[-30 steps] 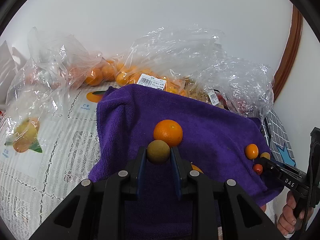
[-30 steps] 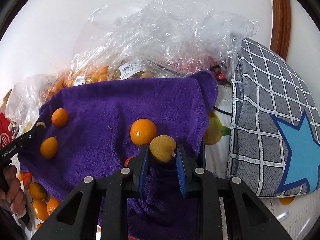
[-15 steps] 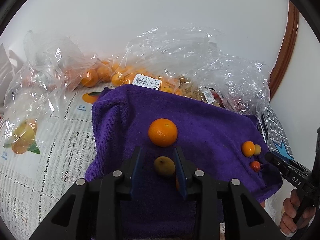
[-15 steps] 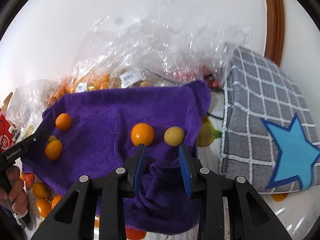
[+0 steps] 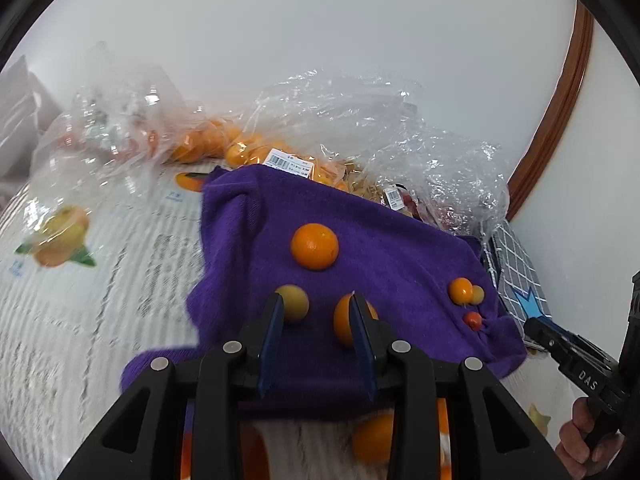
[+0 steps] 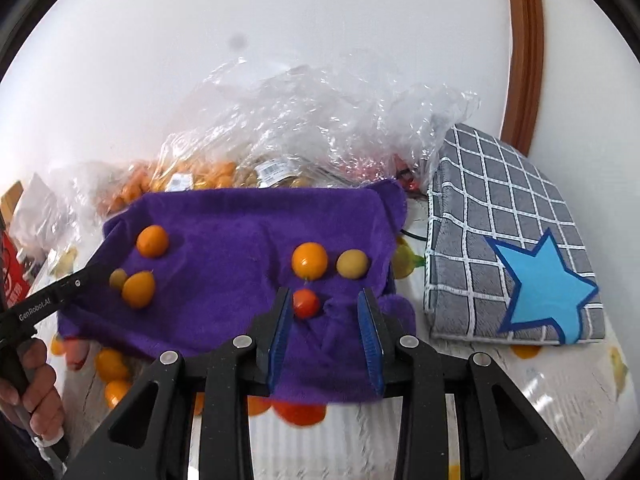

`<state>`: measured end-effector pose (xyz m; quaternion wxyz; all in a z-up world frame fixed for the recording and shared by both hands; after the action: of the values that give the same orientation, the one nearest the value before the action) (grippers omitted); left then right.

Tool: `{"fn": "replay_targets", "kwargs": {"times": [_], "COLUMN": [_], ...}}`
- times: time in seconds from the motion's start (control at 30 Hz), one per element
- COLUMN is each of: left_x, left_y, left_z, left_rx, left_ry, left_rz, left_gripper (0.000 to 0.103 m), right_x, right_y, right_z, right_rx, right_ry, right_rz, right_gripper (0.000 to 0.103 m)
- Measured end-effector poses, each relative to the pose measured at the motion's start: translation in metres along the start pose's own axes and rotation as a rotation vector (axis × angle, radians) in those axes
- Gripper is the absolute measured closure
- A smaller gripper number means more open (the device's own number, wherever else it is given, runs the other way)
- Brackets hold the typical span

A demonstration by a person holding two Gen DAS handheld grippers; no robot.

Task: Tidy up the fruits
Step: 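Grasp the large orange in front of the towel with the right tool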

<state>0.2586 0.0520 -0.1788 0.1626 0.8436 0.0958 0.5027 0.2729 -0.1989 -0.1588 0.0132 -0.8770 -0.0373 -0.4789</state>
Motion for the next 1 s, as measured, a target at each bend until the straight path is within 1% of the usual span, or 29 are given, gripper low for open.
{"fn": "replay_targets", "kwargs": {"times": [0.1, 0.17, 0.2, 0.3, 0.37, 0.5, 0.53, 0.57, 0.63, 0.73, 0.9, 0.97, 1.0], "left_x": [-0.005, -0.007, -0.009, -0.012, -0.014, -0.018, -0.018, -0.019, -0.02, -0.021, -0.022, -0.023, -0.024], "left_y": [-0.005, -0.009, -0.01, -0.012, -0.015, -0.019, -0.02, -0.021, -0.026, -0.029, -0.028, -0.027, -0.026], "left_z": [-0.012, -0.021, -0.027, -0.037, -0.045, -0.056, -0.057, -0.057, -0.054, -0.05, -0.048, -0.047, -0.047], "left_rx": [0.001, 0.007, 0.004, 0.021, 0.016, 0.021, 0.021, 0.012, -0.021, -0.027, -0.043, -0.042, -0.044], "left_ry": [0.004, 0.006, 0.013, 0.02, 0.02, 0.022, 0.02, 0.012, -0.017, -0.033, -0.044, -0.05, -0.053], "left_rz": [-0.001, 0.005, 0.011, 0.032, 0.035, 0.045, 0.044, 0.034, -0.006, -0.033, -0.047, -0.041, -0.038], "left_gripper": [0.071, 0.071, 0.071, 0.069, 0.069, 0.069, 0.069, 0.068, 0.068, 0.068, 0.068, 0.068, 0.068], "right_x": [-0.007, -0.016, -0.021, -0.037, -0.048, -0.061, -0.063, -0.063, -0.064, -0.063, -0.066, -0.067, -0.068], "right_y": [-0.011, -0.021, -0.027, -0.044, -0.057, -0.073, -0.076, -0.077, -0.078, -0.08, -0.09, -0.093, -0.092], "right_z": [-0.013, -0.018, -0.019, -0.024, -0.025, -0.02, -0.017, -0.014, -0.01, -0.002, 0.014, 0.017, 0.017], "right_rx": [0.031, 0.064, 0.082, 0.127, 0.164, 0.199, 0.199, 0.203, 0.202, 0.222, 0.216, 0.21, 0.205], "right_ry": [-0.028, -0.06, -0.073, -0.092, -0.112, -0.136, -0.141, -0.141, -0.143, -0.155, -0.196, -0.202, -0.203], "right_rz": [0.0, -0.002, -0.005, -0.015, -0.016, -0.02, -0.021, -0.017, -0.006, 0.017, -0.004, -0.015, -0.022], "right_gripper": [0.068, 0.063, 0.063, 0.062, 0.061, 0.061, 0.059, 0.055, 0.053, 0.05, 0.05, 0.06, 0.06]}}
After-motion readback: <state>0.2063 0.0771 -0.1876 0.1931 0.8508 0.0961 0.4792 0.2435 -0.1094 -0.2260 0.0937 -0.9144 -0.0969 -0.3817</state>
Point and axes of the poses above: each gripper's, at about its wrist camera, not at the fingertips, and z roughly the way its jaws point, y to its right, x to its top, the point moved 5 cm from there along z, roughly the way its jaws point, and after that the axes turned 10 degrees about y, right-handed, at the moved point
